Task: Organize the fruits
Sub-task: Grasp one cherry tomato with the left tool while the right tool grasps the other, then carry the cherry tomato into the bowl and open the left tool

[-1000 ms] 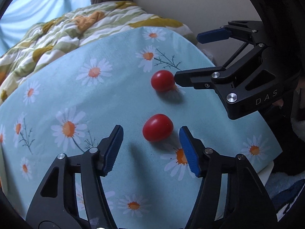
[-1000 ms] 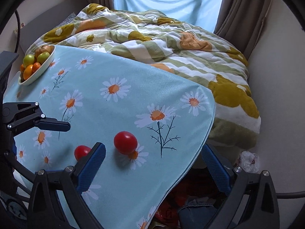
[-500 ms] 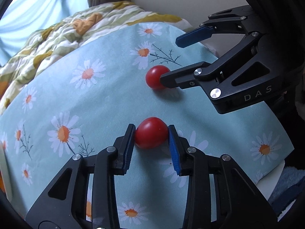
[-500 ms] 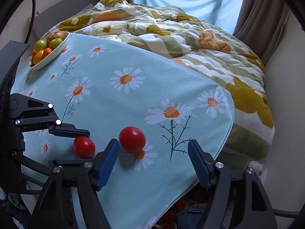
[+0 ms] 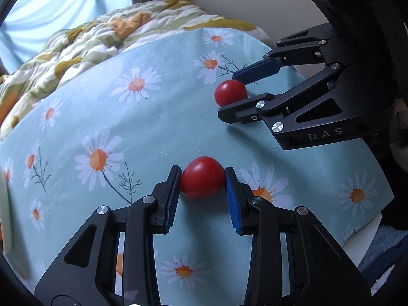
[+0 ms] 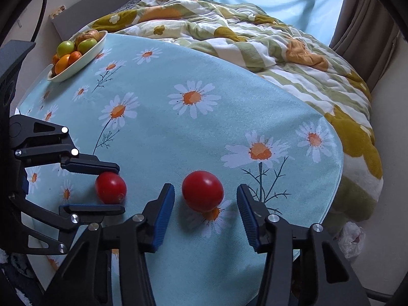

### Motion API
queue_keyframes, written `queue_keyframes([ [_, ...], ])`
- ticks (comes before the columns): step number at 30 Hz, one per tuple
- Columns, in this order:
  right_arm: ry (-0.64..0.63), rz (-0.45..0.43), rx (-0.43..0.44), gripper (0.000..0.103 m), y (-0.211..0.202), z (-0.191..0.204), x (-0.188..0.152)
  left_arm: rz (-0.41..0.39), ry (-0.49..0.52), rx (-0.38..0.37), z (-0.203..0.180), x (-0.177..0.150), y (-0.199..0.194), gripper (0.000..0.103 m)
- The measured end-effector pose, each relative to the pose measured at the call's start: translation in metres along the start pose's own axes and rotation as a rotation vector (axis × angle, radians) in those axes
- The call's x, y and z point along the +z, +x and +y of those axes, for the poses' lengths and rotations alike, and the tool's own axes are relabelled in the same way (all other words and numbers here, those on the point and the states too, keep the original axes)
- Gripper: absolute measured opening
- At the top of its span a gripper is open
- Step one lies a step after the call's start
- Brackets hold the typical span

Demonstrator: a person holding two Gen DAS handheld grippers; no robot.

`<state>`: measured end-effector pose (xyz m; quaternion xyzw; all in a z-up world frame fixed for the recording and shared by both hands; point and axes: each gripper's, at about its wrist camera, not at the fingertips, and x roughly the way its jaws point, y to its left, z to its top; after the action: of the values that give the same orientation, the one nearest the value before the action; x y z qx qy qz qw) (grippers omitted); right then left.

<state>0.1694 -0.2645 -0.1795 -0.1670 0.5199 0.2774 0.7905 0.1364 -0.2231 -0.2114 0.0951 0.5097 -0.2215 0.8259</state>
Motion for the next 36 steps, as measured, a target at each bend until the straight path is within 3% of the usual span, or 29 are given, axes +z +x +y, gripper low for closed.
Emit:
queue_keyframes([
  [4,-0.004,0.004,0.002,0.03,0.003,0.004,0.0,-0.003,-0.015,0.008,0.003,-0.003,-0.002,0.04],
  [21,-0.003,-0.072,0.035,0.03,-0.042,0.043,0.033,-0.104,-0.191,0.057,0.044,-0.014,-0.07,0.04],
  [36,0.004,-0.111,0.075,0.03,-0.062,0.122,0.095,-0.199,-0.323,0.173,0.135,-0.044,-0.155,0.04],
])
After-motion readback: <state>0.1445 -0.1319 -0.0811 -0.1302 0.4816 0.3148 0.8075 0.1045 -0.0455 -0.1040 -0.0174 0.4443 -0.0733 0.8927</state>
